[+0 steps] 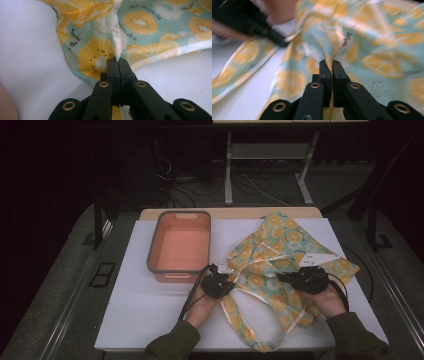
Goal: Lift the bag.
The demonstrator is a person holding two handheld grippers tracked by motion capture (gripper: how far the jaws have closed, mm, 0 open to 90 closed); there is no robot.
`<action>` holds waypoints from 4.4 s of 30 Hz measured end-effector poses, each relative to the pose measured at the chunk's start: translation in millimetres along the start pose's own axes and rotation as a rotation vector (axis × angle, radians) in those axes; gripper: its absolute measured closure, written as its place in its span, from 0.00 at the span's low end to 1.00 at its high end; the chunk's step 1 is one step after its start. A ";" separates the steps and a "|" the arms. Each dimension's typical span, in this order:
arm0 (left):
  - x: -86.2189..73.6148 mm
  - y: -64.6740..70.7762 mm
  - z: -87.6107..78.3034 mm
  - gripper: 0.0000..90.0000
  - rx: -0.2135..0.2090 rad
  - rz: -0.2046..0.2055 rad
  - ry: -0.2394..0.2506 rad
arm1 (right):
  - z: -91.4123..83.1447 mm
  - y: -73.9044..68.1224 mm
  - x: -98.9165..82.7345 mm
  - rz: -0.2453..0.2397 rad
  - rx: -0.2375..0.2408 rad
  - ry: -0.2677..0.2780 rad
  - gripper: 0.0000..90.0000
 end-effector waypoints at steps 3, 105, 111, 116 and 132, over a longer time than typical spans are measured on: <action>-0.8 -0.2 -0.3 0.99 -0.005 -0.004 0.007 | 1.9 -13.6 -10.0 -0.009 0.027 -0.042 0.81; 113.6 -28.8 -15.3 0.36 0.058 -0.063 0.277 | -14.5 75.2 54.5 0.139 -0.084 0.114 0.34; 98.2 -19.7 -44.8 0.25 0.034 -0.012 0.280 | -26.4 47.0 58.3 0.092 -0.030 0.134 0.28; 79.0 -19.0 -73.8 0.21 0.022 0.022 0.287 | -32.5 21.1 56.0 0.058 0.026 0.144 0.26; -18.5 -26.7 -128.7 0.13 -0.039 0.070 0.312 | -23.5 -14.3 1.7 0.005 0.058 0.152 0.20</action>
Point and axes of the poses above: each handheld gripper's, and its own axes: z roughly forward along the jaws, x roughly out of its top, y roughly to its right, the point moved 10 cm from there along z, roughly forward along the jaws, and after that the axes turned 7 degrees about z, right-handed, at the moved point
